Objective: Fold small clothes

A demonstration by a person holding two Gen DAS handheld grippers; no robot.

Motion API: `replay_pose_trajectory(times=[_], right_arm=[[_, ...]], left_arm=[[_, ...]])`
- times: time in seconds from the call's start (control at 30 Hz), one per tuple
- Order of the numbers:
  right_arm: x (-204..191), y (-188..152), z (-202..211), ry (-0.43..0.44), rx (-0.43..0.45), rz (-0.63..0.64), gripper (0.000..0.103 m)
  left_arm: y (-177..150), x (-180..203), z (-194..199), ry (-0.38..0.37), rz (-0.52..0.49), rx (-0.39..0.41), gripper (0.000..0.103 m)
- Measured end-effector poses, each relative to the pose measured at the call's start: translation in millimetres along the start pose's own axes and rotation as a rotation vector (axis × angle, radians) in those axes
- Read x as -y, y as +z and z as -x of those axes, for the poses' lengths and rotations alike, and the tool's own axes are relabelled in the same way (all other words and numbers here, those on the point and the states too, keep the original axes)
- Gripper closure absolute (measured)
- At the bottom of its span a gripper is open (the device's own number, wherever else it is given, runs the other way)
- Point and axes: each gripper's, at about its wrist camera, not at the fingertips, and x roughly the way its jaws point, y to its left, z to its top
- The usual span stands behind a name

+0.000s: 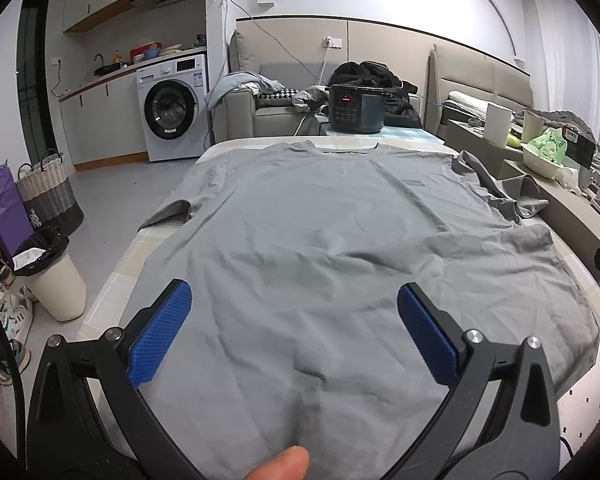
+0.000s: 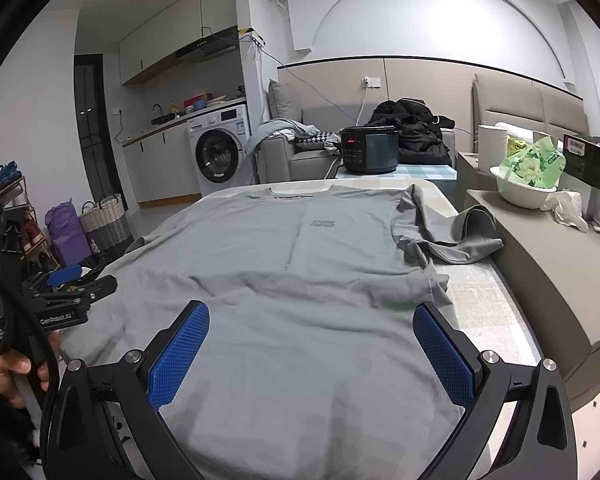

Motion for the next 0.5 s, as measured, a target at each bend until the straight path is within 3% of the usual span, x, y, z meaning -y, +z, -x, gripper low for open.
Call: replay_pose_trajectory(times=[0.5], right_arm=[[-1.8, -4.5, -0.3, -0.009, -0.03, 0.013, 0.0]], left_arm=[[0.0, -0.9, 6.1, -0.026, 0.019, 0.01, 0.001]])
